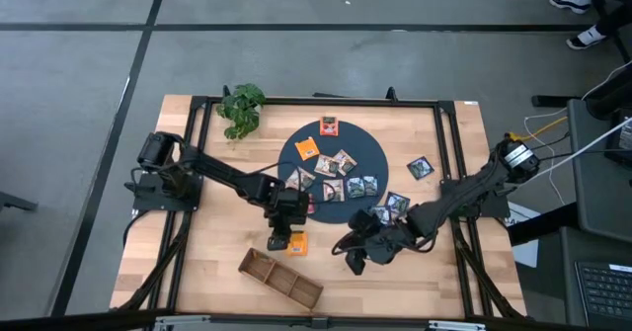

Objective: Pick & Place Tea
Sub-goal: Put the orange tea bag into the left section of the wooden organizer

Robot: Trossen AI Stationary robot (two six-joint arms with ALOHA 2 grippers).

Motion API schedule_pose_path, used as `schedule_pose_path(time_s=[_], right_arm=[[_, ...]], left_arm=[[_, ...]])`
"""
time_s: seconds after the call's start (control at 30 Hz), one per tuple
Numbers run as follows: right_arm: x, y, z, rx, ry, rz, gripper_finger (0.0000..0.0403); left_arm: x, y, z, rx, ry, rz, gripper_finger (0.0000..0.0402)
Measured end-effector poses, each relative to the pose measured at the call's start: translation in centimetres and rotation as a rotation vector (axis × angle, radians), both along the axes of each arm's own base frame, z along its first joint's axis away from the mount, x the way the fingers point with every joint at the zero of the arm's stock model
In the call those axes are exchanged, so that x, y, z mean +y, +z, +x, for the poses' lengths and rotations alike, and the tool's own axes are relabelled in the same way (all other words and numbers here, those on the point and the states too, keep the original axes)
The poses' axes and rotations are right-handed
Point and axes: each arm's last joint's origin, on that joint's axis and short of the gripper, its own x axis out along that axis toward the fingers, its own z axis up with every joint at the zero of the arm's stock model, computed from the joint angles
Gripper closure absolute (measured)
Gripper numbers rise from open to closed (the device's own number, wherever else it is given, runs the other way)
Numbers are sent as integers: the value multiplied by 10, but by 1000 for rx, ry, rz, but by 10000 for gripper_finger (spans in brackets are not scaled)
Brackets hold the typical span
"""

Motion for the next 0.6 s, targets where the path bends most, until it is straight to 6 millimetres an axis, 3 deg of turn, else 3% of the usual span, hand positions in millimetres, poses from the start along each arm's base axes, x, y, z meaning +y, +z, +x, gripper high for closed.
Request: schedule_pose_path(time_s=[0.3, 0.6], right_arm=[[6, 0, 4, -61, 62, -75, 366], [11, -38, 29, -64, 37, -64, 371]], left_arm=[[-2, -11, -3, -43, 42, -18, 304], [1, -21, -7, 34, 93, 58, 304]])
